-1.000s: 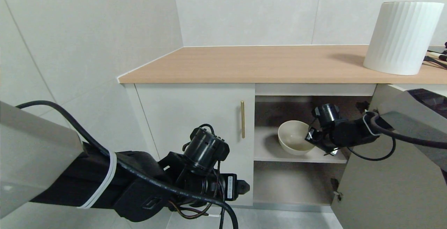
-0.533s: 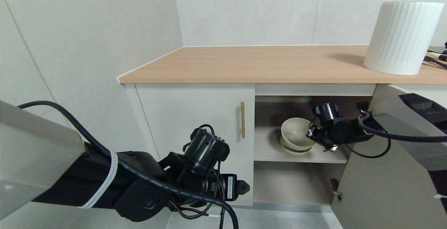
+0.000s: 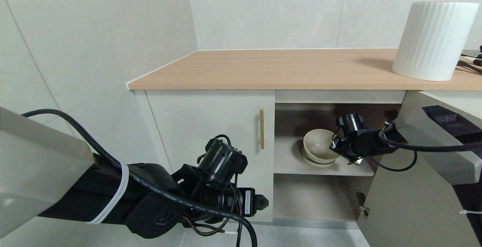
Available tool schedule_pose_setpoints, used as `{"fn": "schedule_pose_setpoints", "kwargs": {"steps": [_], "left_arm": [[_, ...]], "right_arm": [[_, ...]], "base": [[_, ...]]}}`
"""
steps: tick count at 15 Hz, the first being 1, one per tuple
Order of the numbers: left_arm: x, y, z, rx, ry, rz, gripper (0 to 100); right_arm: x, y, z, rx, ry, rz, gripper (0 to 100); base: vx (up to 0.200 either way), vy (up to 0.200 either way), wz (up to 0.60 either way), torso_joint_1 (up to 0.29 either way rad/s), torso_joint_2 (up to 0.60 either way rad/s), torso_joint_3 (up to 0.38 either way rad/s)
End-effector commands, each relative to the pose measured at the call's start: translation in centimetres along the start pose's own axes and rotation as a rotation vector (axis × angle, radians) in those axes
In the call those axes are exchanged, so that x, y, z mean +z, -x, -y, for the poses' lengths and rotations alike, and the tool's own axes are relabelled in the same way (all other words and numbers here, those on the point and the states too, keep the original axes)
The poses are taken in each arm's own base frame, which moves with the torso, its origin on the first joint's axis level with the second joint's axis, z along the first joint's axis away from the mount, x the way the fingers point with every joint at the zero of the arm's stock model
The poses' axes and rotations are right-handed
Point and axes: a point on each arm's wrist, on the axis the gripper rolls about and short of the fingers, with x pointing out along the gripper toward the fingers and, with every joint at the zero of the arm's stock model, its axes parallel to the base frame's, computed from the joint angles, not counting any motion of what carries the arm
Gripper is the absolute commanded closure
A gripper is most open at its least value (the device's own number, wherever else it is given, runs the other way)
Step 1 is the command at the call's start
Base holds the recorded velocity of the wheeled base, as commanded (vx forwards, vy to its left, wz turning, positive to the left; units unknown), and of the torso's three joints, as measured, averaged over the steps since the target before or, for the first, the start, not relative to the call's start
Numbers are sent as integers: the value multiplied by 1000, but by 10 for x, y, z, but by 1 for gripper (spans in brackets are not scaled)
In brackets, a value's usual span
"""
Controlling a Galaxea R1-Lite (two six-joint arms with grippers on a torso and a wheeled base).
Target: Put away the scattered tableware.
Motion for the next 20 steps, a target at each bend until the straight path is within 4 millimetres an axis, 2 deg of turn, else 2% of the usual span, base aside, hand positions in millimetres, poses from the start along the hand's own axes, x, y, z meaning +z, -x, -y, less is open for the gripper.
{"fn": "schedule_pose_setpoints", "kwargs": {"steps": [1,10,11,18,20], "left_arm": [[0,-1,0,2,0,-2,0],[0,-1,-1,3,1,-2,0],[0,-1,-1,3,1,-2,0],[0,0,-1,3,1,-2,0],[1,2,-1,0,3,7,0]], "right_arm": [[-2,-6,-1,-5,2,-7,100],[-3,-5,-2,-9,8,-14,100],[-3,-5,-2,-10,8,-16,0],[-5,-5,-1,-13,17,-23,0],[-5,2,1,-21,20,-29,0]], "base": [[0,0,0,0,0,0],[0,0,0,0,0,0],[0,0,0,0,0,0],[0,0,0,0,0,0],[0,0,0,0,0,0]]}}
